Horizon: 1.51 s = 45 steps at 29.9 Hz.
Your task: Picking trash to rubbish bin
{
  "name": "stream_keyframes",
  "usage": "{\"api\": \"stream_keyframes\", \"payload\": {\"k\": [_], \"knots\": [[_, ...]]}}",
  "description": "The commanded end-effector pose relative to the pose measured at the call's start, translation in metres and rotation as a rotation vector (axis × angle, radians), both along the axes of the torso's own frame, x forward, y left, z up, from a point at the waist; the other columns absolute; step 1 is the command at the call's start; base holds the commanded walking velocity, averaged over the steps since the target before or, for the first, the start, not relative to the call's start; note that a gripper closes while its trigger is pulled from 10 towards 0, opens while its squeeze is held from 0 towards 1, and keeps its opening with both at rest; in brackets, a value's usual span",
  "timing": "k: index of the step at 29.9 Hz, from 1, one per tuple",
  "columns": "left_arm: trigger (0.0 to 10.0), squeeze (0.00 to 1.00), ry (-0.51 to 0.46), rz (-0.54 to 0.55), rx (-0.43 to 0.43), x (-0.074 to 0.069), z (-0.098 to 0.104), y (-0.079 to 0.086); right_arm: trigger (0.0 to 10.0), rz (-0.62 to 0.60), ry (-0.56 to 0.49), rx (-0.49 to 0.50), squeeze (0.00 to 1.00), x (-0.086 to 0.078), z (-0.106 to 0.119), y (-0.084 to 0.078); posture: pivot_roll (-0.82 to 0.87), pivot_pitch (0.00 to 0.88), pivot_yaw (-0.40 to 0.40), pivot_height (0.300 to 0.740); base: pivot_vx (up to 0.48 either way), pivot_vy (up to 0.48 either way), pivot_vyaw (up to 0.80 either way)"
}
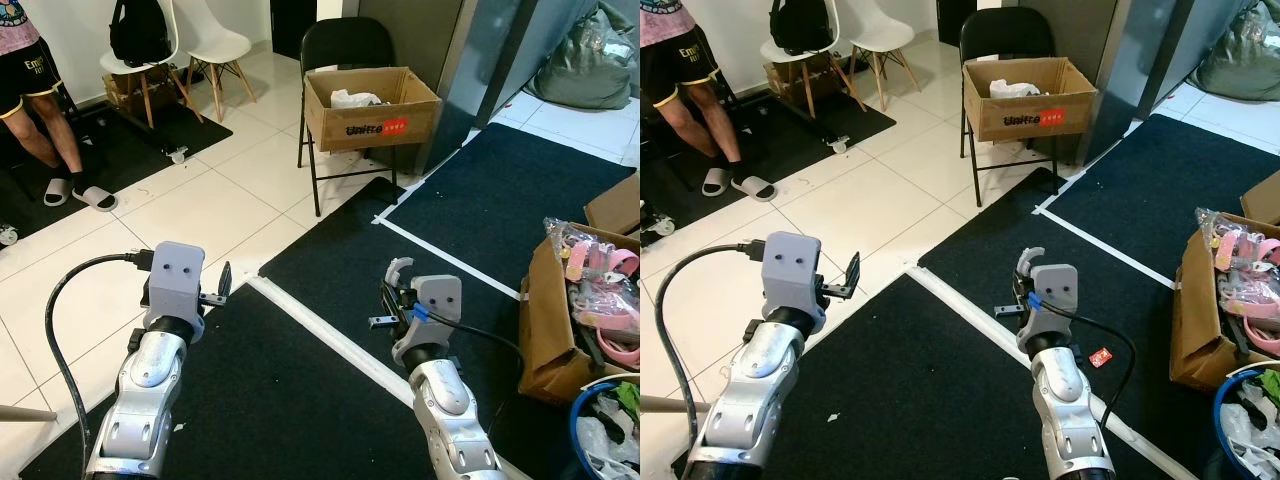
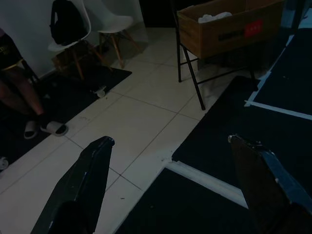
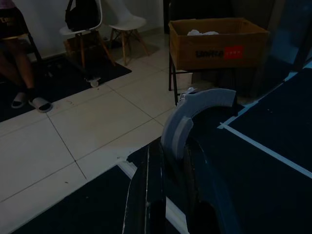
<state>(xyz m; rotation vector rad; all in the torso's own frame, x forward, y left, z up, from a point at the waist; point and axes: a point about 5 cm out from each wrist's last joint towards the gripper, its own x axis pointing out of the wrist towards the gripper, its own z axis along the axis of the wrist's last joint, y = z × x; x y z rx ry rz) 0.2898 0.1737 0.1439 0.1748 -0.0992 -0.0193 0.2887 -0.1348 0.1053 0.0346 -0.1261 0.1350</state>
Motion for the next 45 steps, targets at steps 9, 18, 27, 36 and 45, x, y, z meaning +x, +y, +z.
{"api": "stream_keyframes", "payload": {"k": [9,18,27,36,45], "knots": [[10.0,0.00,0.024,0.070,-0.005,-0.0004,-0.0062,0.0081,10.0,0.011,0.009,-0.012,0.00,0.0014,-0.0015,-0.0039,0.03,0.128,0.016,0.740,0.000,0.000,0.00],[10.0,0.00,0.027,0.065,-0.012,0.0001,-0.0079,0.0049,10.0,0.011,0.004,-0.013,0.00,0.0029,0.0008,-0.0037,0.02,0.125,0.006,0.740,0.216,0.000,0.00],[10.0,0.00,0.029,0.067,-0.019,-0.0015,-0.0095,0.0031,10.0,0.027,0.007,-0.027,0.00,0.0043,0.0010,-0.0039,0.01,0.123,-0.010,0.740,0.256,0.000,0.00],[10.0,0.00,0.034,0.064,-0.021,-0.0030,-0.0116,0.0011,10.0,0.029,0.012,-0.033,0.00,0.0051,0.0008,-0.0045,0.01,0.127,-0.017,0.740,0.263,0.000,0.00],[10.0,0.00,0.031,0.074,-0.019,-0.0029,-0.0119,0.0015,10.0,0.029,0.023,-0.020,0.00,0.0047,-0.0004,-0.0040,0.00,0.131,-0.023,0.740,0.262,0.000,0.00]]}}
